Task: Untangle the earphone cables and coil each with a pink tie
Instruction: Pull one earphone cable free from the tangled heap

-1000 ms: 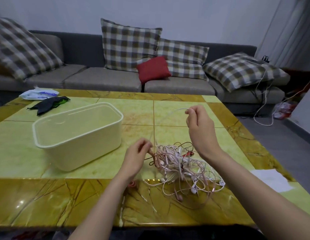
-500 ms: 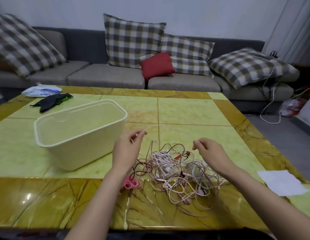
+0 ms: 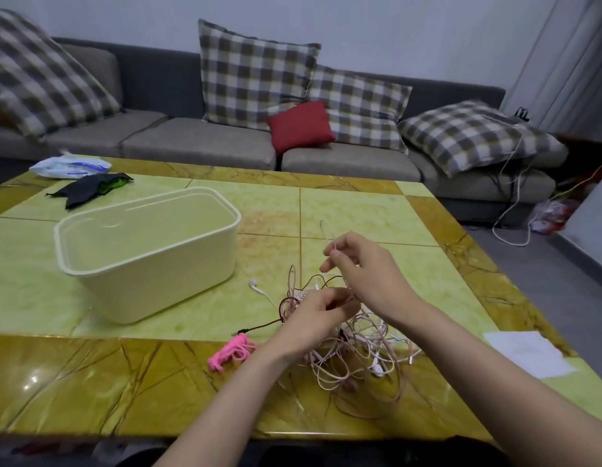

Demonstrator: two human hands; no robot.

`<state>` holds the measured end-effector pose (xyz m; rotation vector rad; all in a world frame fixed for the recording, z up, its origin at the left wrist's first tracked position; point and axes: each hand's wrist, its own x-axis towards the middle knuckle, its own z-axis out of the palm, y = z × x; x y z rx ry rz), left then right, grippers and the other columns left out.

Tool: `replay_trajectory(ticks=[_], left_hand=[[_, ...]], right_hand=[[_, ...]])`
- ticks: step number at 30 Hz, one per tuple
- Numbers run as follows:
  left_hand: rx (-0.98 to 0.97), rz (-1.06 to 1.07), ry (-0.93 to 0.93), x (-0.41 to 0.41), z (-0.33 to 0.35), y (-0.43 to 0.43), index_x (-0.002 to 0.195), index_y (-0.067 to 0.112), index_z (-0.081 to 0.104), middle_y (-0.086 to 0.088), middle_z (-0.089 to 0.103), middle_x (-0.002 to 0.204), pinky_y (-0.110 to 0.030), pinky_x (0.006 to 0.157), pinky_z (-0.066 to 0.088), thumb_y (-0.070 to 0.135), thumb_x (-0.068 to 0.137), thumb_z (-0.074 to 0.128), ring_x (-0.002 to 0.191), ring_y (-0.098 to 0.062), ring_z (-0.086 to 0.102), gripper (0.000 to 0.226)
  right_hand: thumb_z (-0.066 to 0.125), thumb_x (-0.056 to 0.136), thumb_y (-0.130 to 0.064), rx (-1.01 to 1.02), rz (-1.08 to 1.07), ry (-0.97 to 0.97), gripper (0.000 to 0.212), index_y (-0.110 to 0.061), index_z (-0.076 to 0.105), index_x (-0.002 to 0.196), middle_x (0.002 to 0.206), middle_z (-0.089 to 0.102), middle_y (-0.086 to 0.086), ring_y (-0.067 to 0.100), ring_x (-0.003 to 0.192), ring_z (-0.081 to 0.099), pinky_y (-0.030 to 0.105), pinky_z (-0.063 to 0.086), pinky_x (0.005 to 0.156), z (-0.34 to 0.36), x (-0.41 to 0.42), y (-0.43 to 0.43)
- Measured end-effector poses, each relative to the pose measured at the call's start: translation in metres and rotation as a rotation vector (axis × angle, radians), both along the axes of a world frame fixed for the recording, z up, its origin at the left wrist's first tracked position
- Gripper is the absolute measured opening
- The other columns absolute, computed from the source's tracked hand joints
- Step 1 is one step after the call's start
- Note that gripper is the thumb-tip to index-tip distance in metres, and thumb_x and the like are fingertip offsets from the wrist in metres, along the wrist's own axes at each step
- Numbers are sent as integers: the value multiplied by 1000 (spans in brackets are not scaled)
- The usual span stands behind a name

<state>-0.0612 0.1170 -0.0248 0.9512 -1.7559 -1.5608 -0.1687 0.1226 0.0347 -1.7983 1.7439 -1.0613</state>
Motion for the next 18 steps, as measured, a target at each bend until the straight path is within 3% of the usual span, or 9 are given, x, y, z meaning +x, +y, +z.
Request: replay_trajectory(ticks=[3,5,7,10,14,18], left_hand=[[-54,95,33,4,0,2,71,22,62,15,61,67,-17,53,31,23,95,53,54,-6,41,26],[-80,210,85,9,3,0,68,19,61,8,68,83,-8,47,32,19,96,51,42,5,42,29],[-83,300,152,15,5,-5,77,13,67,1,69,85,-6,46,33,16,96,51,42,9,45,25],[-56,359,225,21,8,-9,82,0,66,6,65,79,-6,50,35,12,95,51,44,8,47,23],[-29,375,250,26,6,-14,82,-8,60,16,66,73,-17,59,38,17,95,51,44,3,41,29],[65,340,351,31,6,-18,95,-10,62,13,57,61,-18,46,20,15,97,46,48,-8,24,29]], right_hand=[[51,94,-14,5,-45,-32,11,-17,62,91,84,68,-5,7,83,61,16,44,69,-5,-5,-5],[50,95,-13,-11,-110,-68,9,-17,56,100,89,64,-1,14,87,61,26,48,75,-13,-10,-4],[48,96,-15,26,-101,-62,13,-18,50,108,94,61,-2,16,88,61,31,51,77,-23,-12,2],[52,95,-21,179,90,-5,14,-23,55,108,99,64,-7,11,93,63,23,50,81,-44,-7,14],[56,93,-20,230,180,52,20,-20,57,113,83,59,-10,11,82,60,20,45,73,-60,0,19],[59,91,-27,119,157,102,37,-28,49,127,98,49,-6,6,87,52,18,42,80,-59,3,17]])
